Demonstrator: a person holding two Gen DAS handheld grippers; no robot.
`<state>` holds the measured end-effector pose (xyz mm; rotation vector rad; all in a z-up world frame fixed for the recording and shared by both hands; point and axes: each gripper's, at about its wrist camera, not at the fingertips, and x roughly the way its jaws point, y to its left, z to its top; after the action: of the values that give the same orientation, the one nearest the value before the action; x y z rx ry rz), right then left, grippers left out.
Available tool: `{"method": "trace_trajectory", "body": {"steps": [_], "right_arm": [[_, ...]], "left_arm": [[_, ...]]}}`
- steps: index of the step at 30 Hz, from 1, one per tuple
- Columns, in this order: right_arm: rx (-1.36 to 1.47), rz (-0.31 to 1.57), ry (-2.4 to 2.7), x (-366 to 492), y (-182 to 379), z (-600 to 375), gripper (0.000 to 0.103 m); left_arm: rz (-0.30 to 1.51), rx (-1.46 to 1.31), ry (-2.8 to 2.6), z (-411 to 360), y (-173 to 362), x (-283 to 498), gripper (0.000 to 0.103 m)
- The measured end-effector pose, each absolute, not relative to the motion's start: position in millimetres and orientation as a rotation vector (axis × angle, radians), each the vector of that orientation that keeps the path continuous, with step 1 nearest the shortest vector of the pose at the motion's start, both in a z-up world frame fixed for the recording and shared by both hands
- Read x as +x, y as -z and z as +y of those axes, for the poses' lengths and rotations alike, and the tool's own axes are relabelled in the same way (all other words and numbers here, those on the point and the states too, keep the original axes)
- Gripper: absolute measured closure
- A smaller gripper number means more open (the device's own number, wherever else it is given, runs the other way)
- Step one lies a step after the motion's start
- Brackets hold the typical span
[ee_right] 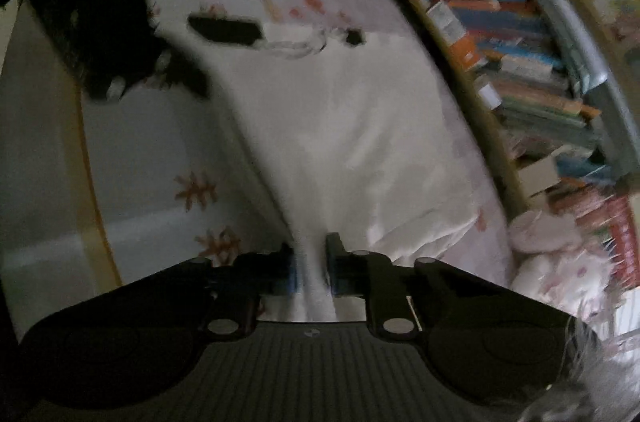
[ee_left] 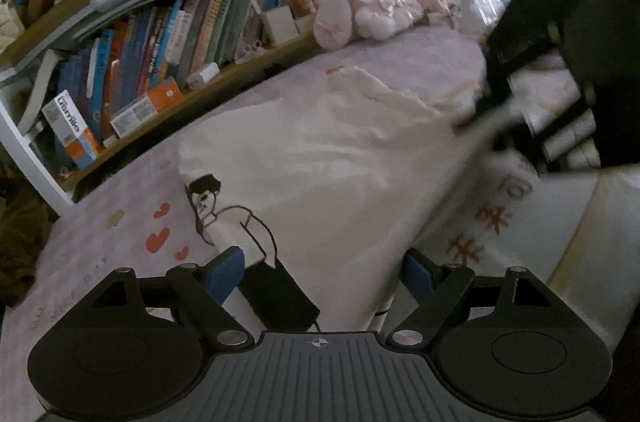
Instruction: Fold clothes
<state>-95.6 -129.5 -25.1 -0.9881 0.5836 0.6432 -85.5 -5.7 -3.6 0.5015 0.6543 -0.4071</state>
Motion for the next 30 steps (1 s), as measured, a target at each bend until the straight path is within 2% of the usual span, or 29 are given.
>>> {"method": "trace_trajectory", "body": {"steps": [4,6,13,18,21,25,30], "right_arm": [[-0.927,0.565,-0.622,-86,4,-129,0.091],[-0.913,0.568,-0.617,-80,-2,-129,0.091],[-0.913,0.593,-0.626,-82,1,-130,0.091],[-0.906,0.618,-0.628,-86,9,-132,0.091],[-0.912,0.629,-0.625,-87,13,-134,0.086],[-0.935,0.648,-0.616,-90,23,-141,0.073],[-0.961,0.680,-0.615,-97,38,-150,0.072]], "left_arm": [[0.644,0.556,0.401,-4,11,-95,0.022],[0.641,0.579,0.387,-3,14,-97,0.037],[0.623,0.645,0.424,-2,18,-99,0.063],[0.623,0.682,0.482,-4,20,-99,0.085],[0.624,0.678,0.498,-3,19,-97,0.088],[0.631,0.684,0.513,-1,18,-96,0.088],[0.644,0.690,0.521,-3,19,-95,0.088]]}}
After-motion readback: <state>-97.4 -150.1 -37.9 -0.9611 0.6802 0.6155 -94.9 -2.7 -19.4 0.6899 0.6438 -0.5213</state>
